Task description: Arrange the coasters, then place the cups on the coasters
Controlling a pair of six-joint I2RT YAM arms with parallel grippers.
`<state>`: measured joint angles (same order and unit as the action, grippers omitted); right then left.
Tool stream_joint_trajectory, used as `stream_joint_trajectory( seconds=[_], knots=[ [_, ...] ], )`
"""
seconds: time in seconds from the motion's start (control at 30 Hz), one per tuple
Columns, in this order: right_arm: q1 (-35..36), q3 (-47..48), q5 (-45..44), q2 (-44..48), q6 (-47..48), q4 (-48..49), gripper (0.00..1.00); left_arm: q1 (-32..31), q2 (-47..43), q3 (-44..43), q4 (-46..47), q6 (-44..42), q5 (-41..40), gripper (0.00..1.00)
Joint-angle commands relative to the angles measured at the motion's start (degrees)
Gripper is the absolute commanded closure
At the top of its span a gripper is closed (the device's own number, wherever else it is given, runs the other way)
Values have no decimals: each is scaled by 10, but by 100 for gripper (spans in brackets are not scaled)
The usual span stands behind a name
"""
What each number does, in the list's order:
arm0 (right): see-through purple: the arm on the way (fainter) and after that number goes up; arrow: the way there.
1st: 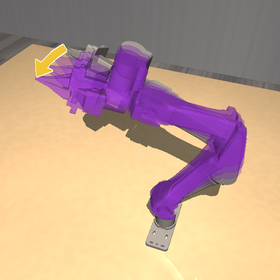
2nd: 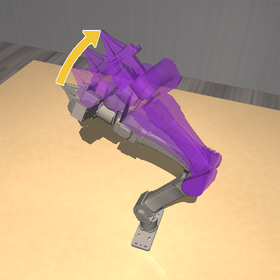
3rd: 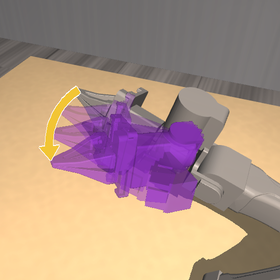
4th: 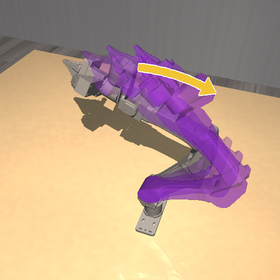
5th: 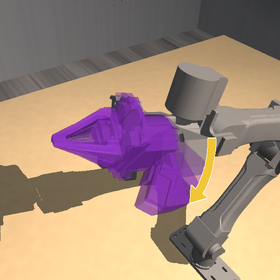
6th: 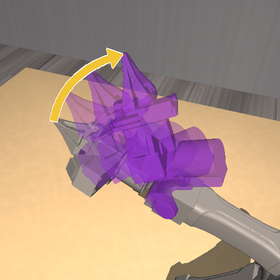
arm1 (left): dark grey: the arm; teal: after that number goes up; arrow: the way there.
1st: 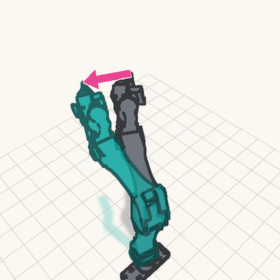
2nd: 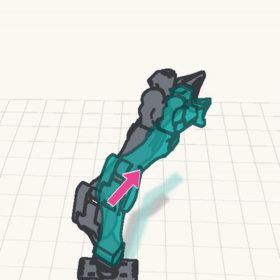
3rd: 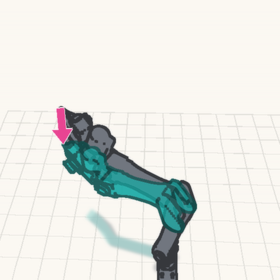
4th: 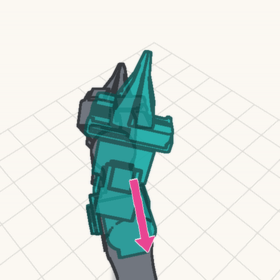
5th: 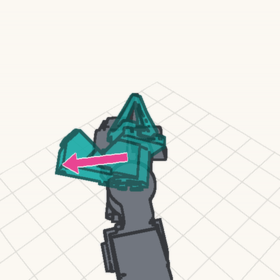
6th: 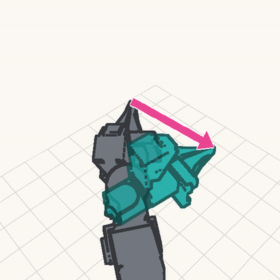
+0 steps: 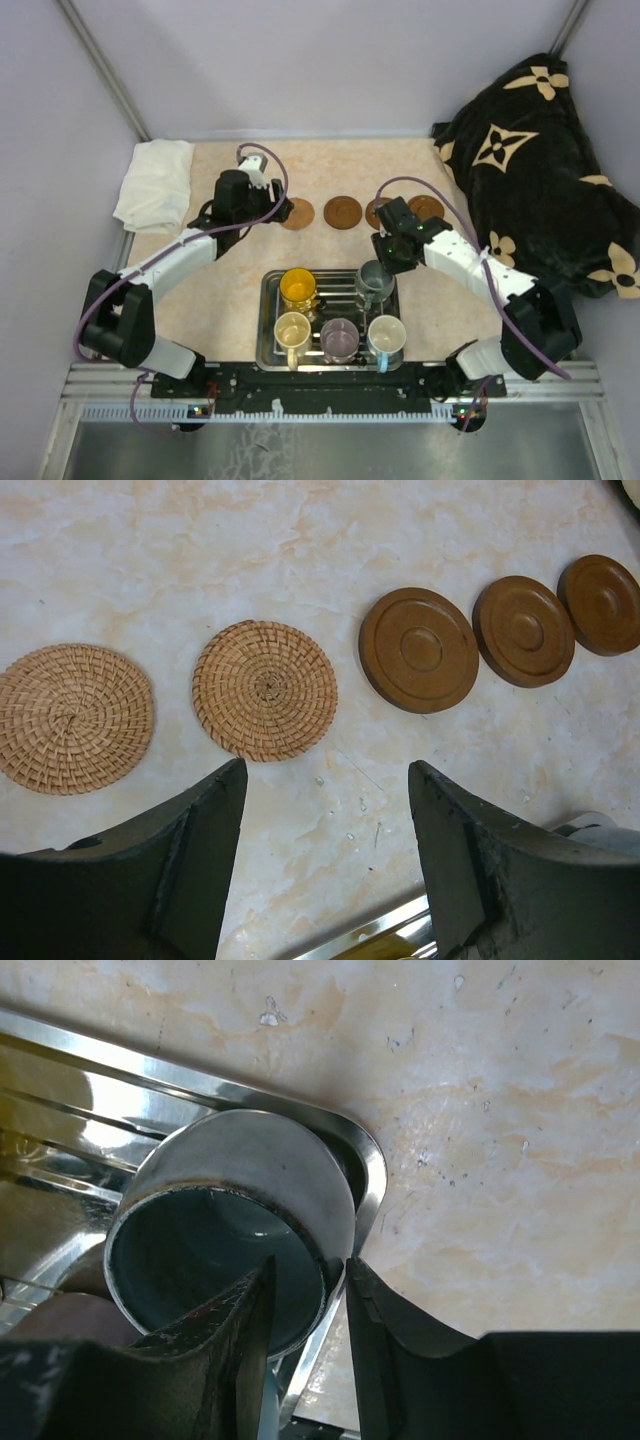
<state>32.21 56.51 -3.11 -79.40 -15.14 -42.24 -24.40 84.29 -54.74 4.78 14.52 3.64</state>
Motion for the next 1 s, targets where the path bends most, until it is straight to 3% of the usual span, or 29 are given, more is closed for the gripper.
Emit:
stream_joint_trajectory(
  seconds=[0.0,0.33,0.5,0.97],
  knots=[
    [8,24,4,-1,13,-27,65,-4,-7,-2,17,-9,-19,28],
    [8,24,7,-37,24,-36,78,-4,-10,0,20,-14,-40,27],
    [12,33,4,-51,53,-19,90,-4,-5,0,26,-12,-45,27],
    [48,60,-43,-56,72,31,100,-3,8,-9,30,-15,-50,27]
  ],
)
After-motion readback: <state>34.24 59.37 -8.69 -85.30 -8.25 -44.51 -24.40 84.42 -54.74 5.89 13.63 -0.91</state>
